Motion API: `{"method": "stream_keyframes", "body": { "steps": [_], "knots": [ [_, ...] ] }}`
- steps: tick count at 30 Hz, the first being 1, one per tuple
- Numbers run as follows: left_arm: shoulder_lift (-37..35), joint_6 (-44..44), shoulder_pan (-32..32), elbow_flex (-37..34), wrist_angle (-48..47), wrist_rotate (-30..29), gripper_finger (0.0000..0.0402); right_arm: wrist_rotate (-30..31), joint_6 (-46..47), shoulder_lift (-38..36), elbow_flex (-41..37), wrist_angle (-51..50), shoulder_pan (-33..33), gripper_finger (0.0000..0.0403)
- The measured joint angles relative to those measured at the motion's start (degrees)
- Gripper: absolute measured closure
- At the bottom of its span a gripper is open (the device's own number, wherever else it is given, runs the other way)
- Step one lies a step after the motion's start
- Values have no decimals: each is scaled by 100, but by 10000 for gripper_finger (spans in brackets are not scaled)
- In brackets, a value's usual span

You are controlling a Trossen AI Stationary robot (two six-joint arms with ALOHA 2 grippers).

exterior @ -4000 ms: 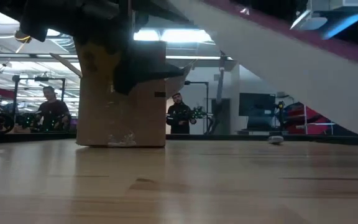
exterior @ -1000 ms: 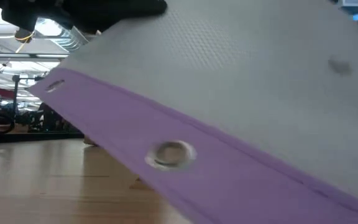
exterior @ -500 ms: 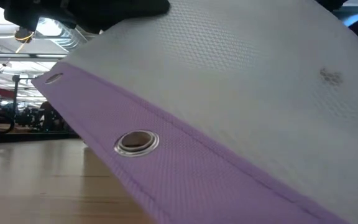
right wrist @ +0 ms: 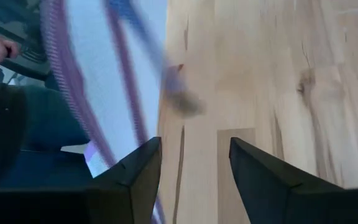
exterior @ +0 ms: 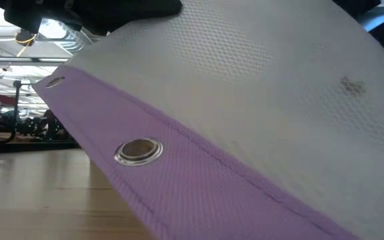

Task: Unpack boxes
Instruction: Open the zip bag

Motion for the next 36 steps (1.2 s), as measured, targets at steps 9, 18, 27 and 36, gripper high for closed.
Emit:
{"method": "stream_keyframes", "body": {
  "steps": [9,18,27,36],
  "knots": [
    [0,-5,4,0,-1,-4,401,-573,266,60,0,320,7,226],
    [0,-7,4,0,-2,-89,401,353,153,60,20,264,1,226],
    [0,-7,0,0,-4,-191,401,340,114,-232,20,274,-37,226],
    [0,-7,-5,0,-9,-229,401,918,183,-876,-197,543,-37,226]
  ]
}}
